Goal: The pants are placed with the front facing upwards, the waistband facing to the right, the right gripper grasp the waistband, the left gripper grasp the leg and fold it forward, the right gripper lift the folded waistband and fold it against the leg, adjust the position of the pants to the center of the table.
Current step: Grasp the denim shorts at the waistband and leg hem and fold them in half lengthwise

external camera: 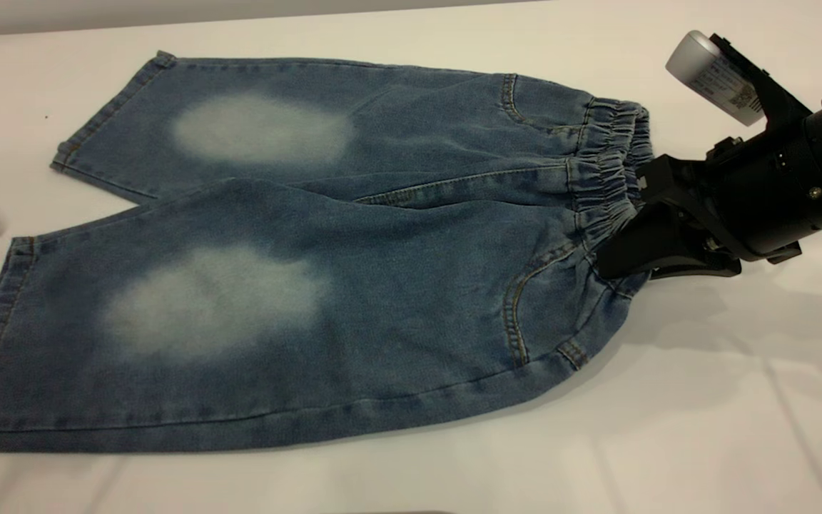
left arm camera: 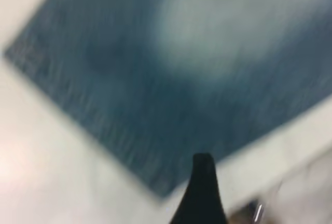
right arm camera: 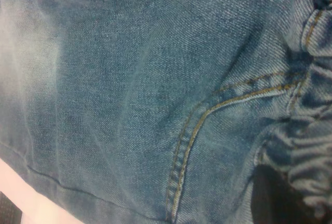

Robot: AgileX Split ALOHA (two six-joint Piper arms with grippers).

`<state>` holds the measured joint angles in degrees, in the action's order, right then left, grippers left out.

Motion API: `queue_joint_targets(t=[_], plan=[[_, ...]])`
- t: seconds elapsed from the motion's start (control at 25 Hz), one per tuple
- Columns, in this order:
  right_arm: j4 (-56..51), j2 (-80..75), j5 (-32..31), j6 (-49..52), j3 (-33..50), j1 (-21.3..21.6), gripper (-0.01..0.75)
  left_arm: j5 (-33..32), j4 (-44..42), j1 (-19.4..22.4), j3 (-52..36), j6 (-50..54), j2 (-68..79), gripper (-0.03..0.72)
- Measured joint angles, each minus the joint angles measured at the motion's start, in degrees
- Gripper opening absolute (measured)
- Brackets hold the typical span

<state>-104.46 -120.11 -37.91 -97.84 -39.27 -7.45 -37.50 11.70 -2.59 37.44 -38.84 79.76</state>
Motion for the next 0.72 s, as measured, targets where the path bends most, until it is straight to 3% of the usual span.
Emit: queue_joint_targets(t=[0.2,0.48,0.72], plan=[[0.00,0.00,0.00,-0.05,0.00,0.00,0.039,0.86,-13.92,0.00,-6.85,7.35,3.25,0.557],[0.00,0.00,-0.23,-0.21,0.00,0.00,0.039,15.47,-15.45,0.00,-9.69,8.90,11.25,0.557],[0.00,0.00,-0.29,-0.21,0.00,0.00,0.039,23.44,-15.62,0.00,-9.69,8.90,19.70,0.557]])
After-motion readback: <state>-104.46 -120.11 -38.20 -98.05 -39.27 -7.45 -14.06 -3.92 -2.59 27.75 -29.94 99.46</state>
